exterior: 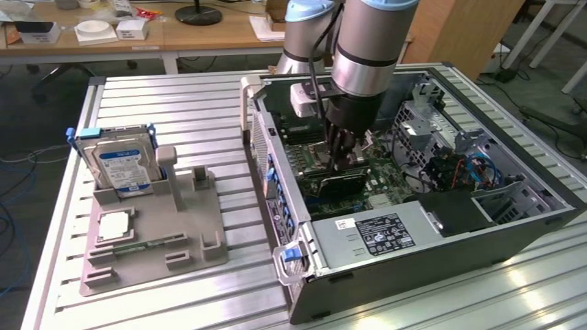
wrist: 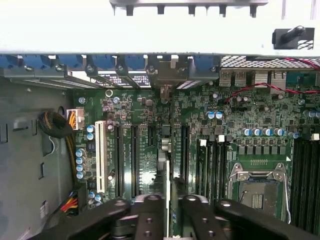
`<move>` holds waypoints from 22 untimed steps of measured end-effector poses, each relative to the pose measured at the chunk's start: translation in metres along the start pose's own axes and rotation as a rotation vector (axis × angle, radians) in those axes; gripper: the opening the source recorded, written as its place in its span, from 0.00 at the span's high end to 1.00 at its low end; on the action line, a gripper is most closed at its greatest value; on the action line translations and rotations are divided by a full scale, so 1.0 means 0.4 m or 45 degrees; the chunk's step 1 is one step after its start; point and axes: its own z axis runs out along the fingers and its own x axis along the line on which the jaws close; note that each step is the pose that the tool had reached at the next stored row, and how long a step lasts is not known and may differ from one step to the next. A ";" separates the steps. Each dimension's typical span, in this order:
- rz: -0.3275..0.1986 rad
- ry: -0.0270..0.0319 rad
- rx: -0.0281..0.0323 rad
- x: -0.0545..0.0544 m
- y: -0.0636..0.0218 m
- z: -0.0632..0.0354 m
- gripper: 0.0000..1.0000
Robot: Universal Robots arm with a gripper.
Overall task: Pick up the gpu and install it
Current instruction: 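Insert the gpu into the slot, then press down on the gpu until it lock into place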
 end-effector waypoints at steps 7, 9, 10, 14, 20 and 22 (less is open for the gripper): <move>0.000 0.0001 0.0000 0.000 0.000 0.000 0.90; 0.000 0.0001 -0.0001 0.000 0.000 0.000 0.90; 0.000 0.0001 -0.0001 0.000 0.000 0.000 0.90; 0.000 0.0001 -0.0001 0.000 0.000 0.000 0.90; 0.000 0.0001 -0.0001 0.000 0.000 0.000 0.90; 0.000 -0.0014 0.0001 0.002 0.009 0.000 0.90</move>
